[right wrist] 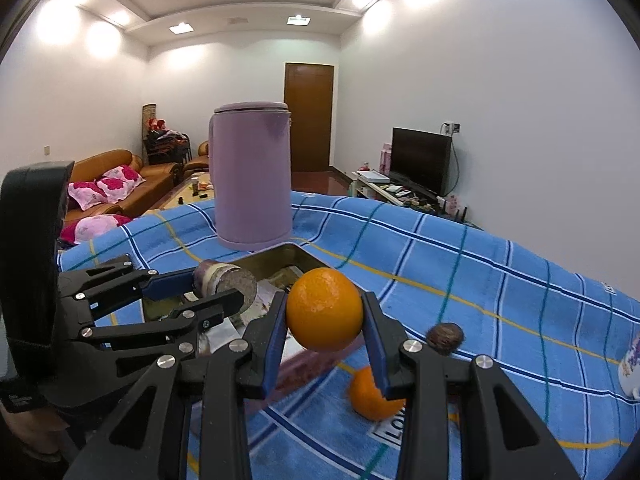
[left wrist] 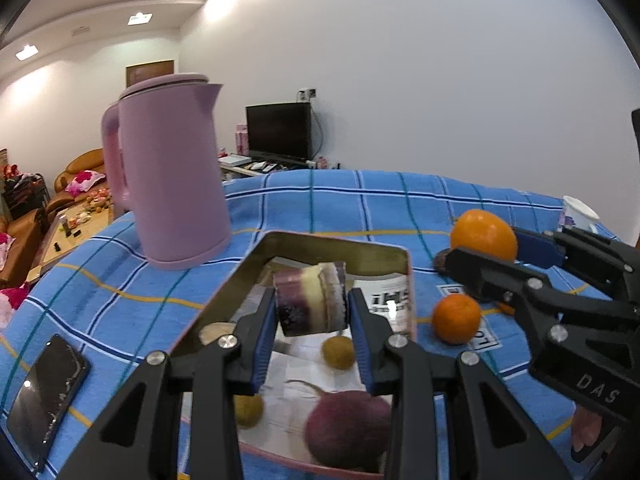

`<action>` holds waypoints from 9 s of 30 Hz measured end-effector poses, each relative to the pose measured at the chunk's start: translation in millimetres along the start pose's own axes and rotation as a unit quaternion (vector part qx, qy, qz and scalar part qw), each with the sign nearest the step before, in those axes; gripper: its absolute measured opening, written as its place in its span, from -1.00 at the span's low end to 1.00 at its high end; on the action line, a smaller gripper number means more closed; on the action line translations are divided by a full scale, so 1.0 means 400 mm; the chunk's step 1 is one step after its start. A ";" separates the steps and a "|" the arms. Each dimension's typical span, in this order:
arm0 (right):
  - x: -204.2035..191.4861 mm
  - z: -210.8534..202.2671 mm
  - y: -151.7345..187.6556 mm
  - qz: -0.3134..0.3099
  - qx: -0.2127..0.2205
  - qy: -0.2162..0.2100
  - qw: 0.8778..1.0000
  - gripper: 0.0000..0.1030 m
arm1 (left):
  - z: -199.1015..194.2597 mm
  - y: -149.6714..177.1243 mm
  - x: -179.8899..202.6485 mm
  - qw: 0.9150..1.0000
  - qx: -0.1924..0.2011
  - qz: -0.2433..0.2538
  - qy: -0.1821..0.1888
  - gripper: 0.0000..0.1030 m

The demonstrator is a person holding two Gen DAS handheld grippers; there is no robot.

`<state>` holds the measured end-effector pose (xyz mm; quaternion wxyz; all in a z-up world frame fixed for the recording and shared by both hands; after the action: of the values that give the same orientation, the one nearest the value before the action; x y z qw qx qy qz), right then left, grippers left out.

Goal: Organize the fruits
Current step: 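Carry the striped root piece and orange over the pink tin box, then open both tools to drop the root piece and orange into the tin, then move both tools back toward the oranges on the bedspread, then grasp an orange with the left tool while the right grasps another orange, then lift both oranges and carry them toward the pink tin box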

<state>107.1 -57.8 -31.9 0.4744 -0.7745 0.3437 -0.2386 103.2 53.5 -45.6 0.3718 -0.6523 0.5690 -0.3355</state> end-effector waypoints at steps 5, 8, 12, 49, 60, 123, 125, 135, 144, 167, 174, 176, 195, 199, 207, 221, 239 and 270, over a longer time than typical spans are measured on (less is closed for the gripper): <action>-0.025 0.024 -0.009 -0.002 -0.003 -0.014 1.000 -0.26 | 0.014 0.002 -0.030 1.000 -0.013 -0.002 -0.013 -0.30; -0.038 0.037 -0.009 -0.003 -0.008 -0.022 1.000 -0.26 | 0.021 0.002 -0.047 1.000 -0.020 -0.004 -0.019 -0.30; -0.053 0.056 -0.005 -0.006 -0.017 -0.028 0.999 -0.26 | 0.032 0.000 -0.061 0.999 -0.028 -0.003 -0.025 -0.30; -0.096 0.119 0.036 -0.022 -0.068 -0.060 0.996 -0.15 | 0.072 0.016 -0.091 0.998 -0.057 0.007 -0.027 -0.26; -0.057 0.072 0.023 -0.010 -0.043 -0.040 0.998 0.05 | 0.016 -0.018 -0.086 0.999 -0.019 -0.013 -0.026 0.38; 0.363 0.026 0.210 0.176 -0.179 0.076 0.965 -0.27 | 0.194 0.014 0.369 0.974 -0.133 0.158 0.088 0.08; 0.365 0.021 0.210 0.176 -0.177 0.080 0.965 -0.27 | 0.197 0.013 0.369 0.974 -0.135 0.156 0.096 0.12; 0.375 0.007 0.208 0.190 -0.162 0.074 0.966 -0.27 | 0.207 0.014 0.355 0.974 -0.144 0.145 0.102 -0.08; 0.363 -0.031 0.186 0.178 -0.121 0.068 0.974 -0.27 | 0.175 0.006 0.328 0.980 -0.121 0.109 0.116 -0.09; 0.320 -0.077 0.156 0.130 -0.061 0.077 0.987 -0.27 | 0.099 -0.015 0.302 0.989 -0.041 0.087 0.111 -0.09; 0.310 -0.089 0.153 0.122 -0.050 0.079 0.988 -0.27 | 0.078 -0.018 0.299 0.990 -0.021 0.083 0.114 -0.09; 0.309 -0.092 0.153 0.121 -0.047 0.080 0.988 -0.27 | 0.075 -0.018 0.298 0.990 -0.019 0.082 0.113 -0.09; 0.285 -0.125 0.145 0.107 -0.018 0.084 0.991 -0.27 | 0.035 -0.022 0.287 0.992 0.021 0.076 0.097 -0.09; 0.277 -0.132 0.144 0.099 -0.011 0.086 0.991 -0.27 | 0.027 -0.022 0.287 0.992 0.028 0.078 0.095 -0.09; 0.257 -0.146 0.139 0.088 0.003 0.087 0.992 -0.27 | 0.016 -0.021 0.279 0.993 0.038 0.070 0.090 -0.09; 0.234 -0.168 0.136 0.075 0.024 0.090 0.993 -0.26 | 0.002 -0.022 0.273 0.993 0.053 0.064 0.085 -0.09; 0.221 -0.180 0.134 0.065 0.039 0.090 0.993 -0.26 | -0.020 -0.019 0.270 0.993 0.068 0.068 0.073 -0.09; 0.164 -0.101 0.113 0.057 0.001 0.047 0.997 -0.26 | -0.025 -0.005 0.194 0.996 0.045 0.052 0.059 -0.09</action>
<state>107.7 -144.9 -51.8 0.4714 -0.7413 0.4087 -0.2477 105.5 -24.5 -37.8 0.3833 -0.5835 0.6072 -0.3793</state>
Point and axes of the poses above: each gripper's, at about its wrist camera, not at the fingertips, and z roughly the way its jaws point, x to its right, y to its underside, the point moved 3 cm from there along z, roughly the way its jaws point, and after that the axes turned 1 degree about y, right-handed, at the moved point
